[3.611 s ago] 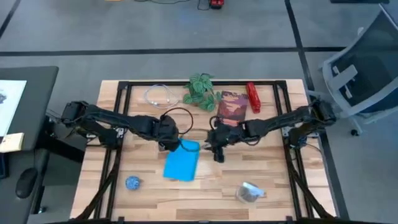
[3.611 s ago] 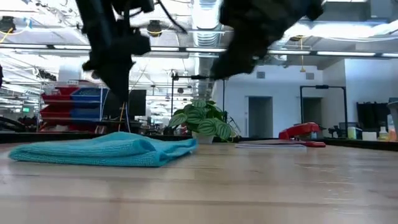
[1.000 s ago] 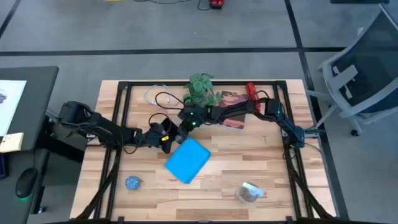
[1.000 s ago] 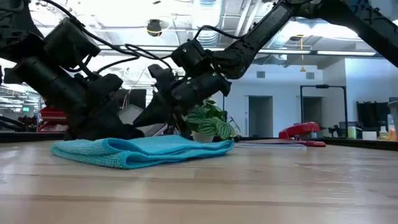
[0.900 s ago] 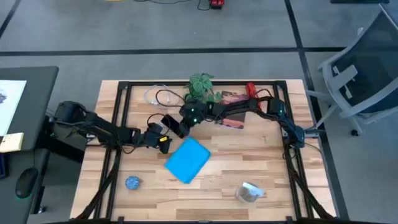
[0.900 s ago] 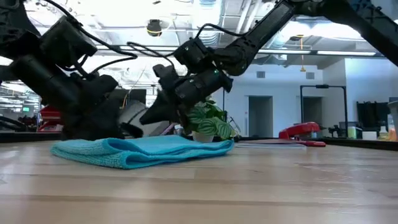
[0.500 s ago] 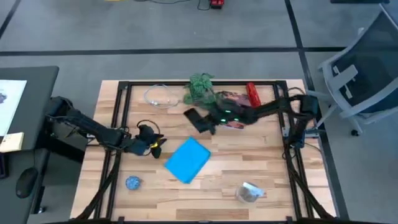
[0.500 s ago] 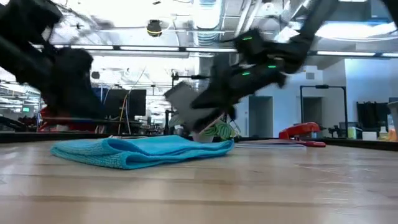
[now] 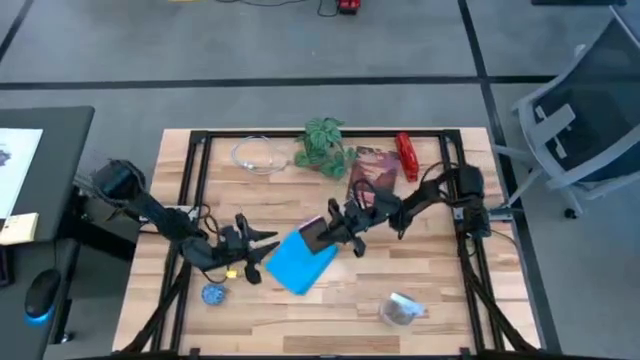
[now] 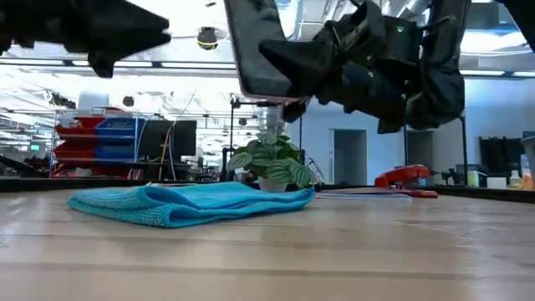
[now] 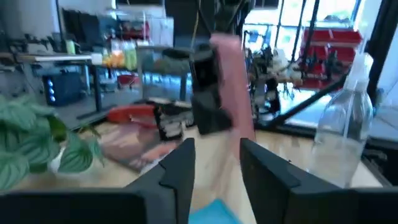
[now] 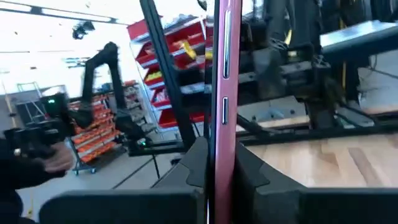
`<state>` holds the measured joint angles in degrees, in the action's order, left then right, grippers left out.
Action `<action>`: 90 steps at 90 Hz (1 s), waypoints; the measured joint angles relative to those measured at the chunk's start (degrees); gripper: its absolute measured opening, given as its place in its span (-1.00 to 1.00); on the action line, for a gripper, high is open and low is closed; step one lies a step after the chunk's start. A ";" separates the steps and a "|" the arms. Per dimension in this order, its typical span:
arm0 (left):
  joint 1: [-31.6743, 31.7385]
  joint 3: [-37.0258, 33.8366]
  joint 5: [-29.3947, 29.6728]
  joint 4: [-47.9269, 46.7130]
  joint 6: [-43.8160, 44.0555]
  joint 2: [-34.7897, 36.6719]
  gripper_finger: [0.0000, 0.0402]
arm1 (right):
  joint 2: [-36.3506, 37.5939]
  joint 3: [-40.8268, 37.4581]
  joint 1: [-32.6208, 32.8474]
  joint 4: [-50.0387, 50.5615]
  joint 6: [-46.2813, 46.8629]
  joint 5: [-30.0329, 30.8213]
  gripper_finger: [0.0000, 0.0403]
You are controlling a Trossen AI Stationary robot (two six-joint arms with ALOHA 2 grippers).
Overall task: Apply microfiber cloth
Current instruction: Spray the front of the pink cellphone with the transparent spray bottle
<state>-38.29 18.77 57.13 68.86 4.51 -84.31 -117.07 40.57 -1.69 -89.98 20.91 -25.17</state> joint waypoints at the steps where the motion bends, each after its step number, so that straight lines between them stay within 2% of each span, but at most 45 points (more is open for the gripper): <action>1: -0.04 0.52 0.13 -0.14 0.54 -1.05 -0.58 | -0.27 0.20 0.00 -0.10 0.01 -0.08 -0.94; 6: -0.56 3.64 2.15 -0.62 2.55 -6.41 -0.64 | -0.65 0.37 0.00 0.64 -0.04 -0.12 -0.94; 19: -1.95 11.60 15.19 2.26 2.56 -18.33 -0.80 | -0.24 0.42 0.24 -0.23 -1.30 -0.88 -0.94; 29: -1.66 15.17 16.69 9.00 -1.78 -22.35 -0.87 | -0.21 0.40 0.22 0.13 -1.14 -2.42 -0.94; 33: -1.18 15.60 15.69 11.96 -4.45 -22.74 -0.86 | -0.21 0.40 0.24 0.09 -0.98 -2.65 -0.94; 39: -0.11 15.69 9.82 15.53 -7.37 -22.13 -0.80 | -0.21 0.43 0.28 -0.10 -0.88 -3.40 -0.94; 45: 0.93 15.69 4.62 16.02 -8.47 -20.79 -0.68 | -0.21 0.71 0.33 0.10 -0.88 -3.86 -0.94; 52: 1.92 15.67 1.32 15.12 -9.06 -19.71 -0.50 | -0.21 1.09 0.31 -0.18 -0.86 -5.28 -0.94; 63: 3.59 15.65 0.49 14.29 -9.22 -19.46 -0.19 | -0.19 1.12 0.30 -0.15 -0.48 -5.98 -0.94; 70: 4.85 16.37 0.46 14.09 -9.42 -19.44 -0.07 | -0.19 1.17 0.71 -0.01 0.01 -6.09 -0.94; 80: 6.78 17.76 -1.19 14.07 -11.69 -19.44 -0.04 | -0.19 1.17 0.94 0.01 -0.44 -6.45 -0.94; 90: 8.41 18.72 -2.57 14.02 -12.00 -19.44 -0.16 | -0.19 1.17 0.37 0.28 -0.38 -6.40 -0.94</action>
<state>-29.87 37.48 54.56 82.89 -7.49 -103.74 -117.25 41.74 -1.32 -89.70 20.53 -31.57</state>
